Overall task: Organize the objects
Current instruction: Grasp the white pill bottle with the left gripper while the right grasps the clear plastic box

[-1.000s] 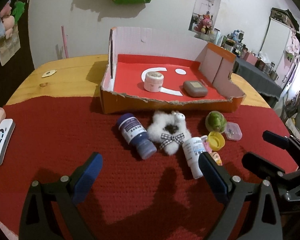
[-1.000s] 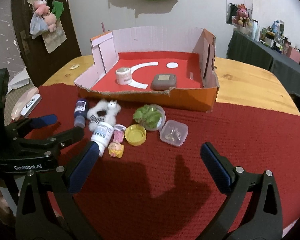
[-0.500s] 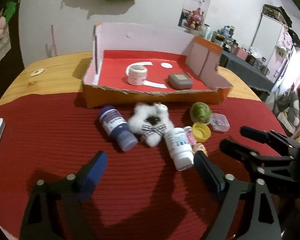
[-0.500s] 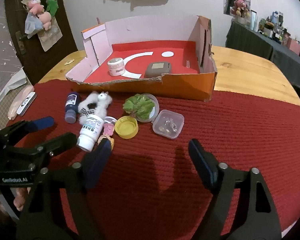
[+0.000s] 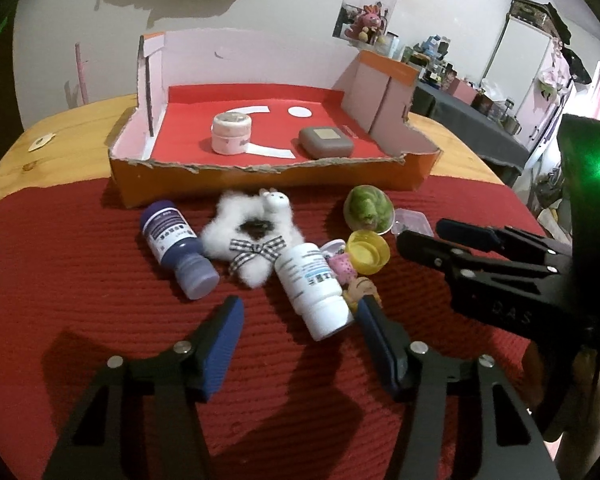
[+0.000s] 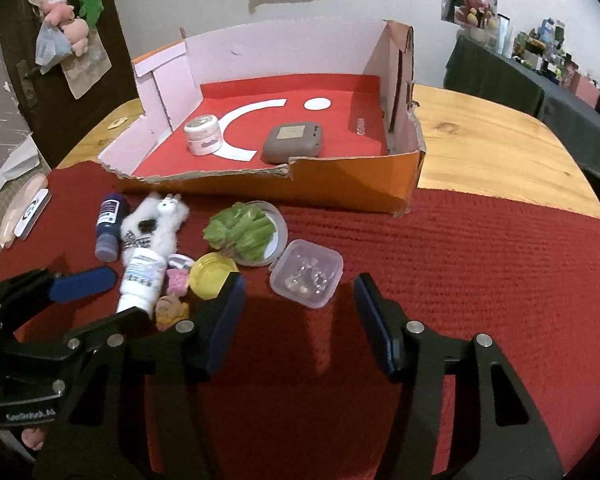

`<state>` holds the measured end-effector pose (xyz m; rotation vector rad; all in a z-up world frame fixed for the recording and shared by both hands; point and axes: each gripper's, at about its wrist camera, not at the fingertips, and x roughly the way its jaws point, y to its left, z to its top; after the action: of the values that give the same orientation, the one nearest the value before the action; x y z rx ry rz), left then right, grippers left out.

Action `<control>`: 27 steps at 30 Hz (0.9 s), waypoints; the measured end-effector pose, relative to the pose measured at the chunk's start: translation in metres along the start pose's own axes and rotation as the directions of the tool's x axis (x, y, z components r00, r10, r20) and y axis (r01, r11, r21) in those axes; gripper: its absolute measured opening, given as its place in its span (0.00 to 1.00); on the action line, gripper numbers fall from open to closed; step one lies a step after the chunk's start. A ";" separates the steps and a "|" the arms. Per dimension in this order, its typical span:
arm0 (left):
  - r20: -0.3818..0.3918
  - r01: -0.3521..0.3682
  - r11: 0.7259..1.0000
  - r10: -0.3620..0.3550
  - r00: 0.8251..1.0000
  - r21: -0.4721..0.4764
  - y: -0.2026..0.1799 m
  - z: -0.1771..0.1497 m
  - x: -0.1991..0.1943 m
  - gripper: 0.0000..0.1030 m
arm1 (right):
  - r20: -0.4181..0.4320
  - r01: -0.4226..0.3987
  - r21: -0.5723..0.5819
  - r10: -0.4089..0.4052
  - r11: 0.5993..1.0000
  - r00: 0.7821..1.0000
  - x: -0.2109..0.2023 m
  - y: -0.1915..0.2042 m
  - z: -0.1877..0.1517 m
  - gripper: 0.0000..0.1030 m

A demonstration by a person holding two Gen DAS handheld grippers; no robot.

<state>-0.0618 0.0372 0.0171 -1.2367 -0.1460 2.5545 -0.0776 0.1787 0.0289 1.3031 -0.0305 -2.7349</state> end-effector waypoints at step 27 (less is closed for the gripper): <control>0.022 -0.003 0.999 0.004 1.000 -0.043 0.006 0.003 0.006 0.31 | -0.006 0.045 -0.024 -0.045 0.999 0.999 0.013 0.000 0.003 0.39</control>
<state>-0.0696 0.0333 0.0129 -1.2251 -0.2049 2.5816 -0.0886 0.1775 0.0210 1.3219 0.0320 -2.7595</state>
